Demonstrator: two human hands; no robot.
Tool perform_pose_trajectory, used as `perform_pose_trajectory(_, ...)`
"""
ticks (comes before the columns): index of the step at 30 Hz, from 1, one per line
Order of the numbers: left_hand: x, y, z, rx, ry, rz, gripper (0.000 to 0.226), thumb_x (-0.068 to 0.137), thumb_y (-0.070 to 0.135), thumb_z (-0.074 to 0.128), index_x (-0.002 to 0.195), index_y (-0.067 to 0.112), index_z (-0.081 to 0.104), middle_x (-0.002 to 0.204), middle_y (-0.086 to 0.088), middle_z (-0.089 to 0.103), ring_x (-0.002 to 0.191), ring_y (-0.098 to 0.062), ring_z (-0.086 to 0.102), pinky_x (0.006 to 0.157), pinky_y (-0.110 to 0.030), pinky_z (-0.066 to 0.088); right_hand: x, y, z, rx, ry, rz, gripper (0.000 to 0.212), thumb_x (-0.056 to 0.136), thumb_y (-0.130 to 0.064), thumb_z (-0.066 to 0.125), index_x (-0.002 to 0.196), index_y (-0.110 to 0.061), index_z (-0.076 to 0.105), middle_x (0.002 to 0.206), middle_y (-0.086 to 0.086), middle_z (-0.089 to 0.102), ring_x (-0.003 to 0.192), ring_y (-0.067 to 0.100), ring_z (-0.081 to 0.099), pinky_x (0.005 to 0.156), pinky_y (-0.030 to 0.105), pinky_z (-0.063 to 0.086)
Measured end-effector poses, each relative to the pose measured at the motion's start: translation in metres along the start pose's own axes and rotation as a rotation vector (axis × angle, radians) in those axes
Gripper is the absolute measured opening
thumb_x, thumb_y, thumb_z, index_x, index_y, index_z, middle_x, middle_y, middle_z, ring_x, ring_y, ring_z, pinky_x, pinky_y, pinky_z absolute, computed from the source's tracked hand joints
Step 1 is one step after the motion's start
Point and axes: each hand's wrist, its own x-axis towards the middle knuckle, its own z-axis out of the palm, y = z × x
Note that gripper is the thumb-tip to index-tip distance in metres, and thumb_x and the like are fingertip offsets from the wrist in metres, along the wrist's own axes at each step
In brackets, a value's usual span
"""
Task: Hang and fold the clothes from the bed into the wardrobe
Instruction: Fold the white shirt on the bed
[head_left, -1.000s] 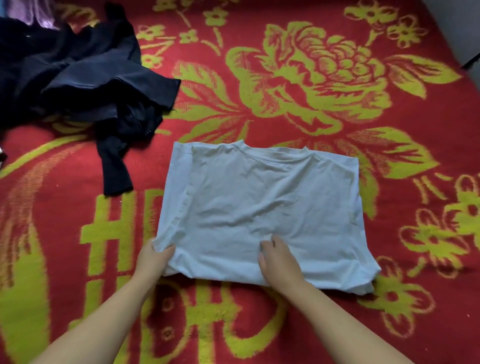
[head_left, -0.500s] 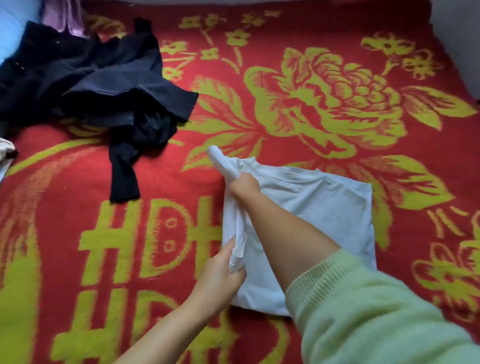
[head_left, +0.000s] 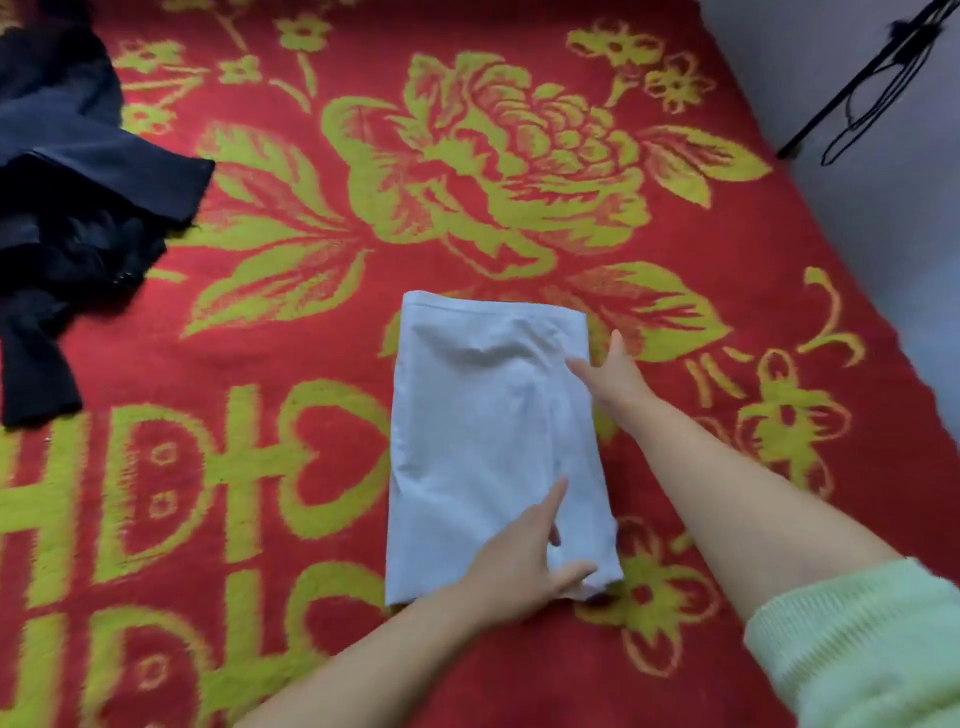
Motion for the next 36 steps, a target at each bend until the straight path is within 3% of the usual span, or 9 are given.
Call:
perform_pose_trajectory(3,-0.017,-0.060,-0.011,0.562,0.278,0.274,0.075,0.080,0.049,0.048,0.147,0.021,0.028,0.118,-0.006,0.059,0.105,-0.023,0.060,0.089,-0.037,0.052,-0.050,0.049,0.004,-0.495,0.000,-0.371,0.074,0.094,-0.029,0.054,0.151,-0.010,0.011,0.158,0.011,0.013,0.147,0.025,0.009,0.117,0.043,0.017)
perform_pose_trajectory(6,-0.046,-0.112,-0.024,0.965,0.125,0.388,0.095,0.062,0.061,0.053,0.145,0.019,0.034,0.136,-0.010,0.053,0.124,-0.025,0.053,0.092,-0.049,0.048,-0.123,0.101,0.032,-0.818,-0.228,-0.730,0.081,0.080,-0.054,0.052,0.147,-0.016,0.028,0.151,0.011,0.035,0.141,0.026,0.024,0.100,0.058,0.041)
perform_pose_trajectory(10,-0.061,-0.143,-0.014,1.064,-0.004,0.253,0.113,0.051,0.024,0.060,0.151,0.008,0.010,0.158,-0.015,0.003,0.146,-0.028,0.003,0.096,-0.060,0.039,-0.159,0.154,0.044,-1.114,-0.416,-0.659,0.114,0.037,-0.062,0.080,0.137,-0.024,0.043,0.144,0.011,0.046,0.133,0.031,0.042,0.087,0.067,0.042)
perform_pose_trajectory(15,-0.045,-0.139,-0.006,1.054,0.182,0.279,0.059,0.072,0.001,0.031,0.130,0.001,0.039,0.129,-0.018,0.058,0.118,-0.031,0.058,0.087,-0.054,0.049,-0.152,0.147,0.047,-1.048,-0.282,-0.618,0.114,0.029,-0.017,0.086,0.133,-0.024,0.042,0.135,0.010,0.056,0.124,0.027,0.054,0.079,0.059,0.052)
perform_pose_trajectory(22,-0.073,-0.112,-0.040,1.078,0.135,0.381,0.055,0.065,0.002,0.028,0.117,0.001,0.048,0.108,-0.017,0.069,0.097,-0.029,0.069,0.078,-0.043,0.056,-0.172,0.142,0.046,-1.060,-0.134,-0.819,0.065,0.057,-0.004,0.057,0.118,-0.025,0.050,0.106,0.006,0.072,0.098,0.026,0.069,0.076,0.058,0.051)
perform_pose_trajectory(26,-0.135,-0.104,-0.035,0.866,-0.201,0.319,0.062,0.067,-0.003,0.036,0.127,0.008,0.049,0.126,-0.002,0.062,0.112,-0.012,0.062,0.093,-0.021,0.048,-0.225,0.134,0.040,-1.132,-0.530,-0.863,0.073,0.041,-0.018,0.079,0.111,-0.030,0.062,0.095,-0.005,0.070,0.093,0.016,0.069,0.077,0.053,0.056)
perform_pose_trajectory(28,-0.145,-0.106,-0.036,0.677,-0.463,0.182,0.056,0.079,-0.001,0.037,0.125,0.026,0.054,0.136,0.003,0.054,0.122,-0.015,0.053,0.103,-0.027,0.041,-0.235,0.125,0.034,-0.973,-0.804,-0.769,0.062,0.065,-0.011,0.068,0.123,-0.030,0.057,0.113,-0.003,0.066,0.112,0.018,0.060,0.099,0.046,0.044)
perform_pose_trajectory(30,-0.127,-0.092,-0.056,0.541,-0.511,-0.008,0.037,0.075,0.006,0.038,0.099,0.022,0.060,0.111,-0.001,0.067,0.099,-0.022,0.060,0.083,-0.029,0.049,-0.222,0.108,0.018,-0.738,-0.952,-0.498,0.047,0.076,-0.007,0.047,0.116,-0.027,0.061,0.115,0.001,0.067,0.107,0.018,0.059,0.090,0.029,0.045)
perform_pose_trajectory(36,-0.021,-0.057,-0.153,0.473,-0.097,-0.176,0.020,0.078,-0.007,0.045,0.075,0.010,0.055,0.075,-0.006,0.058,0.072,-0.019,0.048,0.058,-0.024,0.034,-0.115,0.052,-0.015,-0.377,-0.413,-0.270,0.048,0.081,-0.002,0.052,0.127,-0.011,0.059,0.103,0.003,0.064,0.092,0.018,0.059,0.067,0.020,0.043)
